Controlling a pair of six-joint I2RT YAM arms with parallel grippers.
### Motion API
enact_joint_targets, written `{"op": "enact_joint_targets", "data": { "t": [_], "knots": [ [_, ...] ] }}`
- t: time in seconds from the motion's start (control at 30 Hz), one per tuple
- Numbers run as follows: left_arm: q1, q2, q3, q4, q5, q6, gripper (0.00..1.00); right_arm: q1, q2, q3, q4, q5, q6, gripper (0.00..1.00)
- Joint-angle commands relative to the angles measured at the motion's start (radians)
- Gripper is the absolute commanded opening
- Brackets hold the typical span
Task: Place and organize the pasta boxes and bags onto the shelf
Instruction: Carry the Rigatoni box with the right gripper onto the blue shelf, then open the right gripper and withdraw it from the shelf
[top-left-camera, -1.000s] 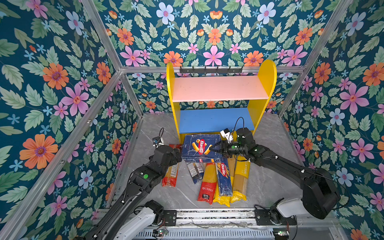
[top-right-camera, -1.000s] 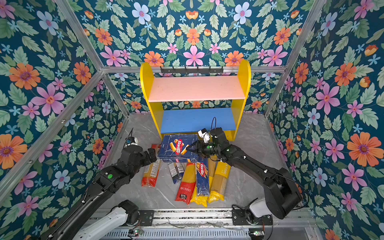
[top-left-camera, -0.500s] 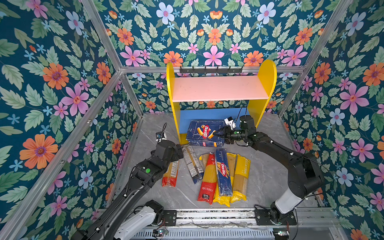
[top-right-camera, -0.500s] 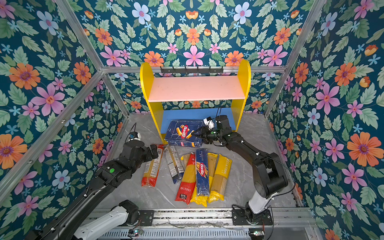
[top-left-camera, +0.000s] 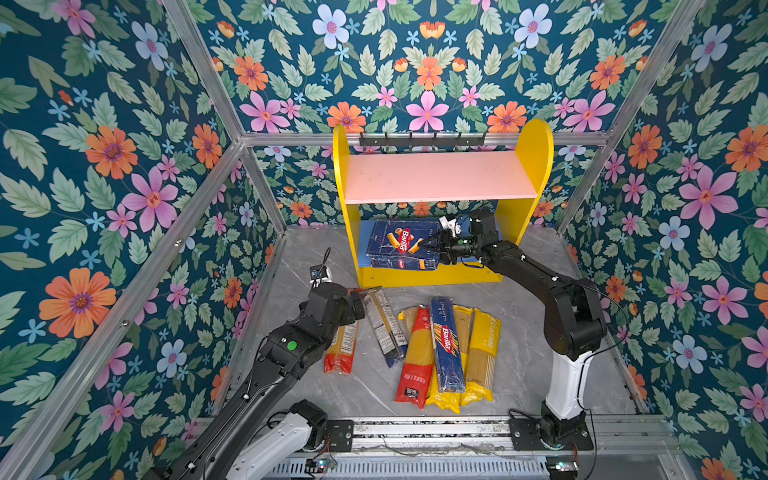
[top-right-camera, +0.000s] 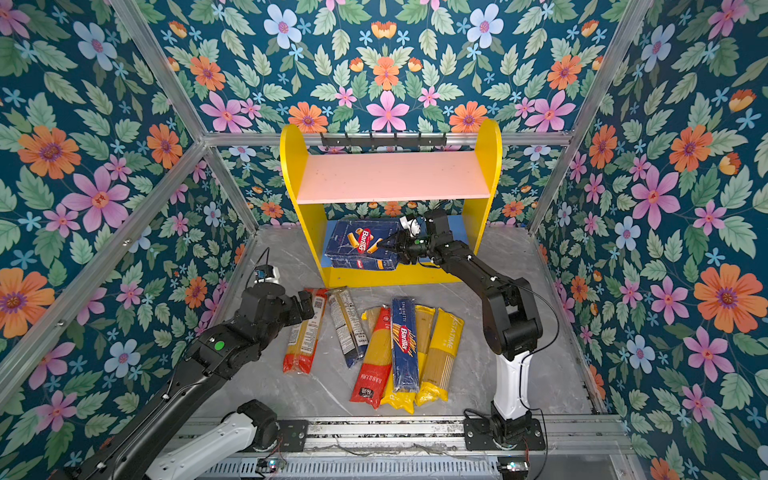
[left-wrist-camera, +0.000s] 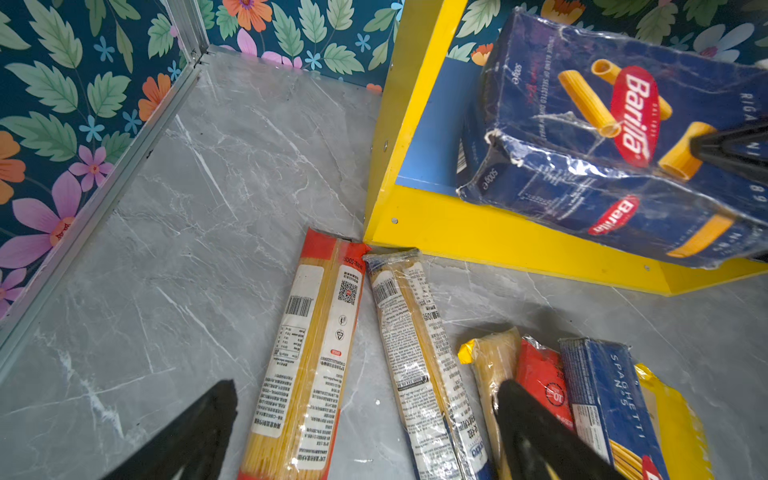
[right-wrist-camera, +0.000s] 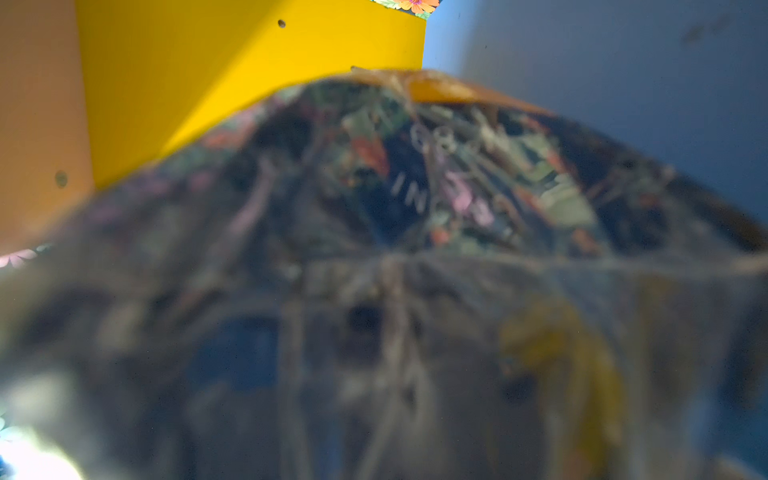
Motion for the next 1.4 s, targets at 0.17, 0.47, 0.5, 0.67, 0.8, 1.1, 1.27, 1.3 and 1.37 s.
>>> {"op": "enact_joint_targets", "data": {
  "t": [0.17,0.47,0.5,0.67,0.8,1.1,1.27,1.3,1.37],
  "knots": [
    [0.0,0.03,0.004,0.021,-0.015,0.043,1.0,0.001,0.101,0.156,-0.016,-0.065,-0.029,0.42],
    [0.001,0.045,-0.016,0.05,0.001,0.055,1.0,0.008,0.197,0.284,-0.106,-0.061,-0.059,0.43],
    [0.001,0.049,-0.018,0.051,0.003,0.057,1.0,0.01,0.208,0.304,-0.124,-0.061,-0.067,0.43],
    [0.001,0.058,-0.023,0.05,0.002,0.059,1.0,0.024,0.272,0.408,-0.187,-0.062,-0.086,0.49],
    [0.001,0.051,-0.025,0.049,-0.001,0.06,1.0,0.029,0.316,0.489,-0.24,-0.059,-0.097,0.68],
    [-0.001,0.035,-0.032,0.049,0.004,0.06,1.0,-0.011,0.254,0.403,-0.266,-0.007,-0.121,0.99],
    [0.001,0.037,-0.029,0.052,0.015,0.058,1.0,-0.049,0.171,0.305,-0.283,0.022,-0.153,0.99],
    [0.001,0.036,-0.029,0.052,0.017,0.057,1.0,-0.059,0.156,0.284,-0.283,0.022,-0.154,0.99],
    [0.001,0.034,-0.032,0.054,0.02,0.054,1.0,-0.07,0.129,0.245,-0.284,0.025,-0.158,0.99]
  ]
}}
